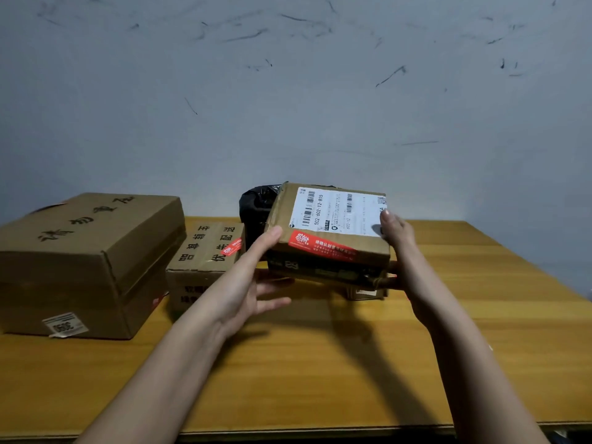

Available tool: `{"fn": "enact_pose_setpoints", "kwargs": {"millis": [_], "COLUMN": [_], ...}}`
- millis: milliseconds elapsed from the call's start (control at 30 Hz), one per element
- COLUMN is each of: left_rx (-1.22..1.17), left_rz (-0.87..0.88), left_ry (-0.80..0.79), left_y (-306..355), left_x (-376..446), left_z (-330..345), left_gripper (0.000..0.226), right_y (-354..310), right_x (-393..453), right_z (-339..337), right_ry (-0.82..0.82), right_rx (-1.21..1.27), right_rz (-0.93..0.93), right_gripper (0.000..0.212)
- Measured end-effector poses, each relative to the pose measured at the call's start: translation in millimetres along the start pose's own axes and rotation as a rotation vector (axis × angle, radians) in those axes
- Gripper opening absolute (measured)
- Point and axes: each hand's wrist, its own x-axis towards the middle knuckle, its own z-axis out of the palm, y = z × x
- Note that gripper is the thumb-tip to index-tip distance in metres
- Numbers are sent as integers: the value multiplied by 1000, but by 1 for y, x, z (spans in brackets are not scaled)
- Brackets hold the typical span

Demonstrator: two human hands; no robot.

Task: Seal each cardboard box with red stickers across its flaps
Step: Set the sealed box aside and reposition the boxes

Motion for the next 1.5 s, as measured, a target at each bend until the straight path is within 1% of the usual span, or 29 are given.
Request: {"fn": "enact_pose_setpoints", "kwargs": {"millis": [67, 100, 133, 200, 267, 333, 367, 433, 467, 533, 633, 700, 833, 1000, 1100, 1200, 1300, 1433, 1500], "left_rx": [-5, -22, -49, -120, -175, -190, -192, -193, -192, -186, -188, -213, -247, -173, -116, -78, -76, -85, -89], "left_rz": [-25, -46, -71, -121, -147, -150, -151, -154, -153, -141, -111, -107, -61, 47, 97, 135, 138, 131, 121], "left_ry": [15, 22, 28, 29, 27, 42, 49, 57, 59, 70, 79, 70, 64, 140, 185, 210, 221, 213, 206], "left_y": [-1, -1, -2, -2, -1, -1, -1, 0, 0, -1, -2, -2, -6, -13, -15, -15, -15, -15, -15], "left_x": [0, 0, 1, 1, 1, 2, 2, 2, 2, 2, 1, 0, -1, 2, 3, 3, 4, 4, 5], "left_z": [2, 2, 2, 3, 3, 3, 3, 5, 6, 9, 12, 13, 14, 18, 21, 23, 23, 22, 23], "left_gripper": [79, 83, 85, 85, 76, 68, 67, 68, 69, 70, 70, 72, 82, 98, 108, 109, 109, 108, 108], "right_y": [1, 2, 4, 4, 6, 7, 5, 3, 2, 1, 2, 1, -4, -16, -20, -23, -22, -19, -20], "right_x": [3, 5, 3, -5, -17, -26, -28, -27, -27, -23, -20, -18, -21, -24, -22, -20, -19, -18, -17], "right_z": [3, 5, 5, 6, 7, 9, 9, 10, 11, 13, 13, 11, 9, 23, 32, 38, 40, 37, 35], "right_ry": [-14, -25, -32, -32, -9, 18, 68, 195, 229, 240, 240, 228, 180, 183, 167, 142, 99, 38, 28], "right_rx": [14, 13, 12, 2, -54, -154, -213, -398, -491, -584, -588, -605, -612, -747, -769, -736, -675, -548, -503], "right_rz": [-40, -66, -101, -172, -264, -364, -424, -648, -755, -849, -868, -887, -869, -878, -849, -835, -840, -775, -734], "right_gripper": [115, 118, 116, 116, 116, 103, 93, 71, 62, 47, 34, 29, 27, 24, 26, 27, 23, 19, 13]}}
